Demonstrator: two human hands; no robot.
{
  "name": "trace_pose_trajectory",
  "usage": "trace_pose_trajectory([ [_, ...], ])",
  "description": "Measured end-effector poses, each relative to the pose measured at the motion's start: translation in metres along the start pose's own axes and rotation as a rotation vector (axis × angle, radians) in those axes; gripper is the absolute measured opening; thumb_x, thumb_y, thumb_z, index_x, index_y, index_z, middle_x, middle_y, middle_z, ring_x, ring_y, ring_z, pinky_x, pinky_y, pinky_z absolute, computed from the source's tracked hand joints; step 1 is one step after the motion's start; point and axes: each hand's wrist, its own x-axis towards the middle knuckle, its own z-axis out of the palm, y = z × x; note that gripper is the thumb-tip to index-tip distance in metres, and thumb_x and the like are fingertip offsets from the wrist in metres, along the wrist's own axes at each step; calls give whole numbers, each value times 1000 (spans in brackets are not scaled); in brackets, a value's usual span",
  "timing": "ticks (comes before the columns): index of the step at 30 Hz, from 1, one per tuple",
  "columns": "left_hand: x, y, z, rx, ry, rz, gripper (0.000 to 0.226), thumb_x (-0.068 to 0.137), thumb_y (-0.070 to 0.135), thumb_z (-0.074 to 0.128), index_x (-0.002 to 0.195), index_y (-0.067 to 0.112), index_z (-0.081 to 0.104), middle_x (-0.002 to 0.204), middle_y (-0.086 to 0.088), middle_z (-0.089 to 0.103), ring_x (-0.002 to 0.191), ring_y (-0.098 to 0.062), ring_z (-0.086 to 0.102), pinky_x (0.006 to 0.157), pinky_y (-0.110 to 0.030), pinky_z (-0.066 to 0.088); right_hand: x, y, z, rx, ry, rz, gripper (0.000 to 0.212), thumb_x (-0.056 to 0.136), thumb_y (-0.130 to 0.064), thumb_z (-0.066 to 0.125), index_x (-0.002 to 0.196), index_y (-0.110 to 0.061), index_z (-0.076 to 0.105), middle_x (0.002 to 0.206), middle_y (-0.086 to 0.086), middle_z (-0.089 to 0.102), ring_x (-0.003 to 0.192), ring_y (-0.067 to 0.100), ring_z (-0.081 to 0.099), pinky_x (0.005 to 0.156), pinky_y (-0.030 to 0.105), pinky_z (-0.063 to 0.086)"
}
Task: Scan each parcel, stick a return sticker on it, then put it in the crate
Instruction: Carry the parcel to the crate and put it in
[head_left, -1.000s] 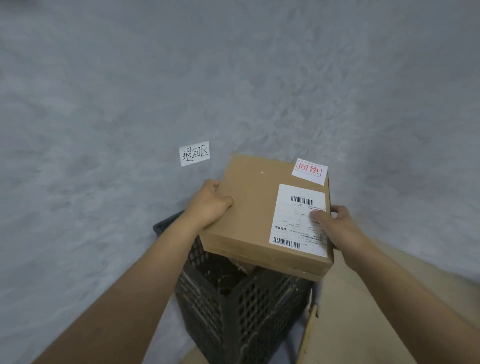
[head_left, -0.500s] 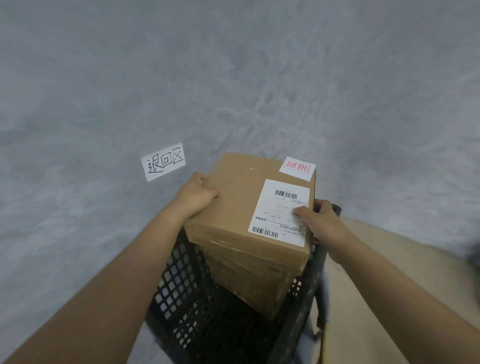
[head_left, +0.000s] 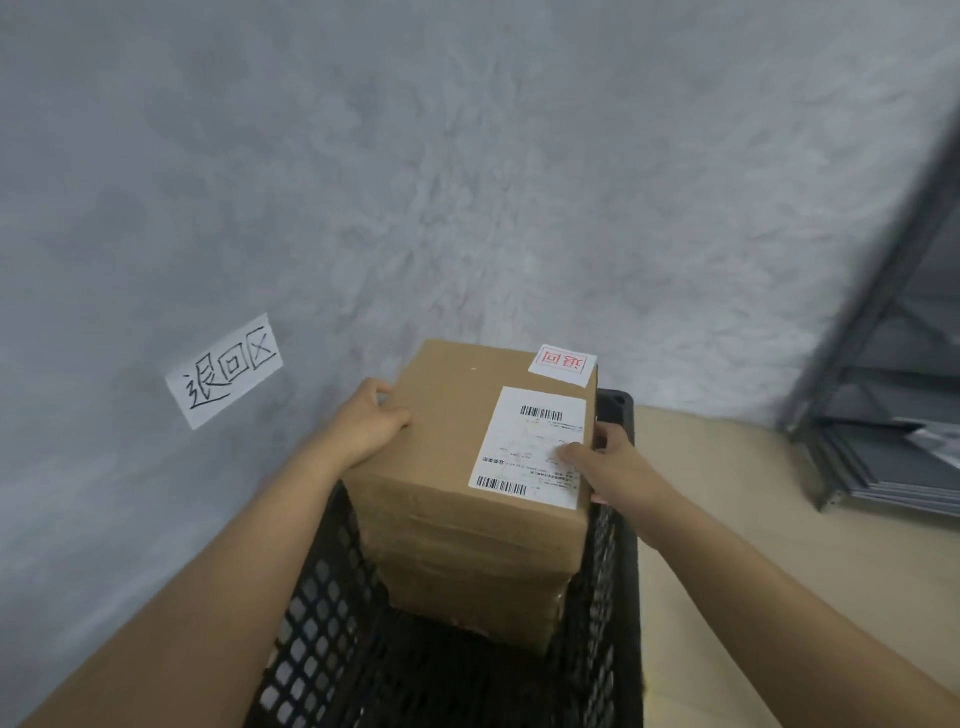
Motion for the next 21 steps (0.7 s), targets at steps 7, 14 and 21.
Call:
trace_pose_trajectory([
  [7,2,22,8,184,114,120,51,86,25,60,134,14,45,133,-13,54,115,-30,55,86,-29,43,-26,-3,-16,-148,111,-136,63,91,-35,59,144,-20,29,133,1,53,104,15,55,78,24,42],
  [14,-59,103,62,380,22,558,48,90,27,56,135,17,44,136,-8,49,125,-28,45,101,-40,40,-72,12,-64,-587,291,-303,59,90,-37,57,143,-25,33,144,1,38,126,22,44,98,30,38],
  [21,-173,188,161,541,-31,915,51,92,31,50,141,21,37,141,-5,44,126,-28,41,99,-39,35,-161,51,-177,-871,435,-311,58,91,-36,54,143,-23,32,144,0,35,126,24,39,100,37,41],
])
